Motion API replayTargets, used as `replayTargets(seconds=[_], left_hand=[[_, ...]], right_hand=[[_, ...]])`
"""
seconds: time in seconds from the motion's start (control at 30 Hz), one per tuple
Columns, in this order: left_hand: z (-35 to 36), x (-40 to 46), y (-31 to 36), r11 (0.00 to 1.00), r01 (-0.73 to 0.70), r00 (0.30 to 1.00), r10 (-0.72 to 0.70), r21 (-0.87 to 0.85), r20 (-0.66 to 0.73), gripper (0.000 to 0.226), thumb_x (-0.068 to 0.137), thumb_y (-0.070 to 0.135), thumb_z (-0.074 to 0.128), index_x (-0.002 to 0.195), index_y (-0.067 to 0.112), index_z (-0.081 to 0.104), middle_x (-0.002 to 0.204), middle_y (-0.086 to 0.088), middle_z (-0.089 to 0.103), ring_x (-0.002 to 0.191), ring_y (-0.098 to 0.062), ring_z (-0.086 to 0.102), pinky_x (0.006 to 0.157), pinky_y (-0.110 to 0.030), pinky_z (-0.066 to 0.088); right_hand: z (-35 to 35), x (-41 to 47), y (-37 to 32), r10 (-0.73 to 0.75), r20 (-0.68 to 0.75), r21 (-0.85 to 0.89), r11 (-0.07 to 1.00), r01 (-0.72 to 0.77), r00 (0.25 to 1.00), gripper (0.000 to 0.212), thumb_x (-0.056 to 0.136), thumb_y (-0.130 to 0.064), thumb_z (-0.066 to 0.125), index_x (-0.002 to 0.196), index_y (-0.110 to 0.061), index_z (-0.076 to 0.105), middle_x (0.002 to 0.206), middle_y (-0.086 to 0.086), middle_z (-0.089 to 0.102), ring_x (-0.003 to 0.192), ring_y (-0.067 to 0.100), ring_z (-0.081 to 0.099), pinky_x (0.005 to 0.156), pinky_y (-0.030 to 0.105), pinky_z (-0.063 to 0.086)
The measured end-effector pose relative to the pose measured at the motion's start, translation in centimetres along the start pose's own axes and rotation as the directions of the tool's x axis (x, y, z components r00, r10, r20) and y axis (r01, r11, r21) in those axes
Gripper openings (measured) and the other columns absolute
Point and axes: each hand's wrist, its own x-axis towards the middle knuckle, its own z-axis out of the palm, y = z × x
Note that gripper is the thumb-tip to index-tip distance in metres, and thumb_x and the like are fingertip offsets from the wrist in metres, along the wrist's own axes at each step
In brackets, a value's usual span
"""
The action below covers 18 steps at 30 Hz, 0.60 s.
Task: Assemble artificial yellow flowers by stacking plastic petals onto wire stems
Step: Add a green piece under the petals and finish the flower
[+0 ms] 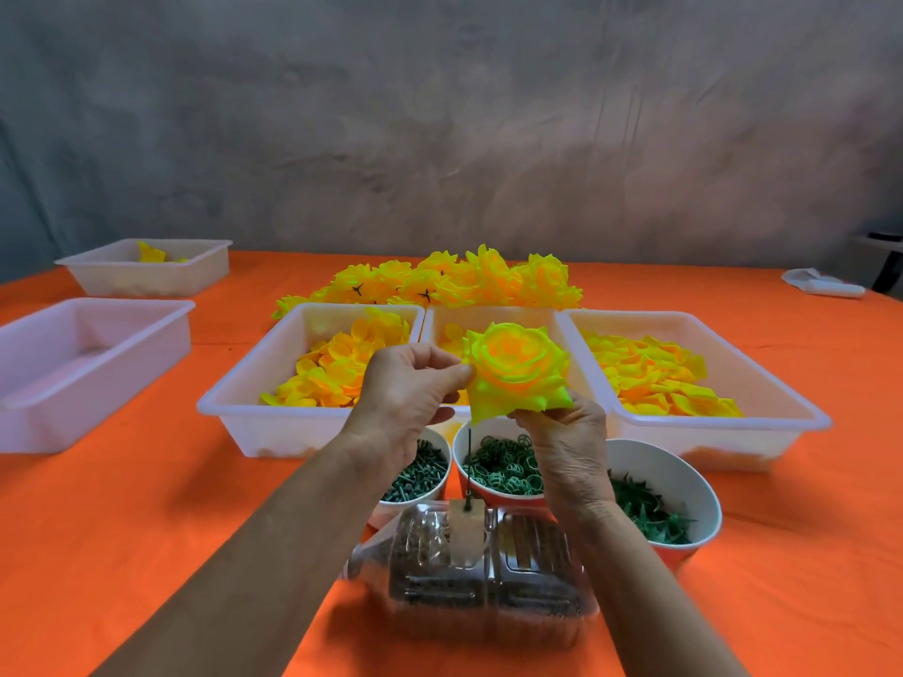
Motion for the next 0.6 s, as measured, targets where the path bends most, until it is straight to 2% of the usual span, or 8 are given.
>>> replayTargets(seconds=[0.13,0.27,0.47,0.6], left_hand=[[-0.22,0.26,-0.33,1.000,-0.007,1.000,0.006,-0.011,-0.005,0.015,0.086,0.004,0.065,0.074,0.009,0.058,0.065,-0.003,0.057,0.054,-0.011,0.054,0.055,-0.024,0.050],[-0.33,0.69,-0.59,0.998,-0.043,0.999,0.044,0.048,-0.025,0.015,0.087,0.007,0.065,0.076,0.011,0.056,0.061,-0.002,0.050,0.050,-0.011,0.046,0.048,-0.024,0.045],[-0.64,0.88,-0.85,0.998,-0.056,0.995,0.054,-0.025,-0.083,0.019,0.088,0.020,0.066,0.078,0.011,0.052,0.064,-0.001,0.052,0.051,-0.010,0.047,0.052,-0.026,0.047],[-0.46,0.68,-0.85,0.994,-0.099,0.992,0.101,0.039,-0.071,0.028,0.088,0.030,0.064,0.072,0.010,0.053,0.064,-0.002,0.051,0.050,-0.009,0.044,0.052,-0.026,0.044]], right_hand=[[0.43,-0.25,-0.18,0.010,0.025,-0.011,1.000,-0.009,1.000,0.031,0.073,0.014,0.068,0.066,-0.017,0.067,0.055,-0.013,0.064,0.053,-0.003,0.051,0.053,0.012,0.045],[0.63,-0.26,-0.20,0.034,0.040,0.001,0.999,-0.034,0.999,0.028,0.075,0.010,0.069,0.070,-0.017,0.069,0.060,-0.010,0.065,0.059,0.003,0.051,0.056,0.017,0.047],[0.58,-0.06,0.14,0.049,-0.027,-0.061,0.997,-0.051,0.998,0.020,0.076,0.005,0.070,0.067,-0.012,0.067,0.063,0.004,0.059,0.063,0.011,0.044,0.056,0.020,0.040],[0.73,-0.02,0.42,0.046,-0.032,-0.053,0.997,-0.048,0.998,0.018,0.076,0.002,0.071,0.067,-0.014,0.068,0.063,0.000,0.063,0.066,0.012,0.048,0.058,0.019,0.042]])
